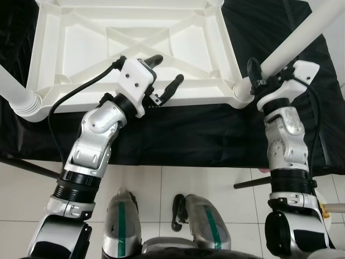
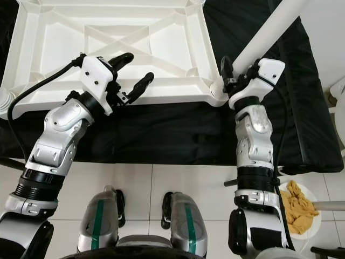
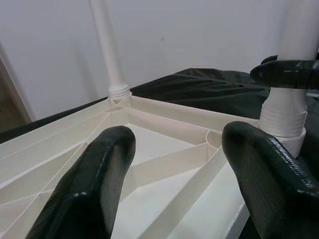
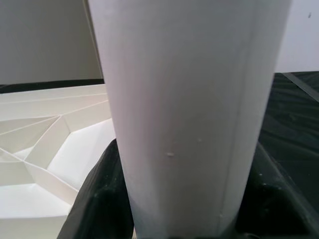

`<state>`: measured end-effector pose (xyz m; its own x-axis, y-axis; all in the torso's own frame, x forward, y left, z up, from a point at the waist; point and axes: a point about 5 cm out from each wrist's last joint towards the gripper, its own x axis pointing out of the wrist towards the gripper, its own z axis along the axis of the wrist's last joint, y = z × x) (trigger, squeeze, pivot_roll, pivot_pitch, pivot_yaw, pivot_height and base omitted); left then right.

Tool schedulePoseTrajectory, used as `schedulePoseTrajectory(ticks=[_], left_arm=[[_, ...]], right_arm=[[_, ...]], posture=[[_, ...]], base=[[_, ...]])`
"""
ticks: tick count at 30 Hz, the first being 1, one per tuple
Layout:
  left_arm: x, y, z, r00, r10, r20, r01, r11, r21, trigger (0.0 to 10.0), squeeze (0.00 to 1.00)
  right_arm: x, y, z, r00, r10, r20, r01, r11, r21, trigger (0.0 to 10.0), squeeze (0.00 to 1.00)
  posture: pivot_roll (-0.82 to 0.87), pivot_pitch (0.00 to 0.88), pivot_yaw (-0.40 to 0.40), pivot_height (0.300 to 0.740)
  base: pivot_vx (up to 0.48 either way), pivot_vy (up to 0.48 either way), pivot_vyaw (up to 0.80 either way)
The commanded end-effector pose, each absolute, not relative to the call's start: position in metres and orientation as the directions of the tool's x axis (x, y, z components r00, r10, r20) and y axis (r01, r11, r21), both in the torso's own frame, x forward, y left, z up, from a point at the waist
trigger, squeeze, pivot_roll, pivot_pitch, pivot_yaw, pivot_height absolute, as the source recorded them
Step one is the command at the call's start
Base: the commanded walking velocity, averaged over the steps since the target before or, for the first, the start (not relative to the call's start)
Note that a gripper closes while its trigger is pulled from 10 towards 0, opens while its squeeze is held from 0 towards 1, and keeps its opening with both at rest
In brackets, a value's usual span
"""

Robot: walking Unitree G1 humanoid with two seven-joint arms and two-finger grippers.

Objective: Building children table

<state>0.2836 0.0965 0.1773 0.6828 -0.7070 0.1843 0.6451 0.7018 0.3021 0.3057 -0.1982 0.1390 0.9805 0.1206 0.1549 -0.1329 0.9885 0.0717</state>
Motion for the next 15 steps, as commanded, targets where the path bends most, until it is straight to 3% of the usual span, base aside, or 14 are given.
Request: schedulePoseTrajectory(ticks=[1,10,15], left_arm=[[0.282,0.096,0.176,0.686,-0.706,0.175,0.648,0.703,0.294,10.0,0.00],[0.283,0.096,0.176,0.686,-0.707,0.175,0.648,0.702,0.295,10.0,0.00],[0.282,0.096,0.175,0.687,-0.706,0.173,0.648,0.702,0.294,10.0,0.00]], right_arm=[[0.291,-0.195,0.083,0.986,0.130,-0.100,-0.117,0.985,0.131,10.0,0.00],[0.298,-0.197,0.087,0.985,0.126,-0.121,-0.111,0.986,0.122,10.0,0.00],[0.311,-0.198,0.090,0.967,0.142,-0.212,-0.130,0.989,0.072,10.0,0.00]], posture=[[0.11,0.087,-0.046,0.740],[0.11,0.087,-0.047,0.740],[0.11,0.086,-0.047,0.740]], base=[[0.000,0.000,0.00],[0.000,0.000,0.00],[0.000,0.000,0.00]])
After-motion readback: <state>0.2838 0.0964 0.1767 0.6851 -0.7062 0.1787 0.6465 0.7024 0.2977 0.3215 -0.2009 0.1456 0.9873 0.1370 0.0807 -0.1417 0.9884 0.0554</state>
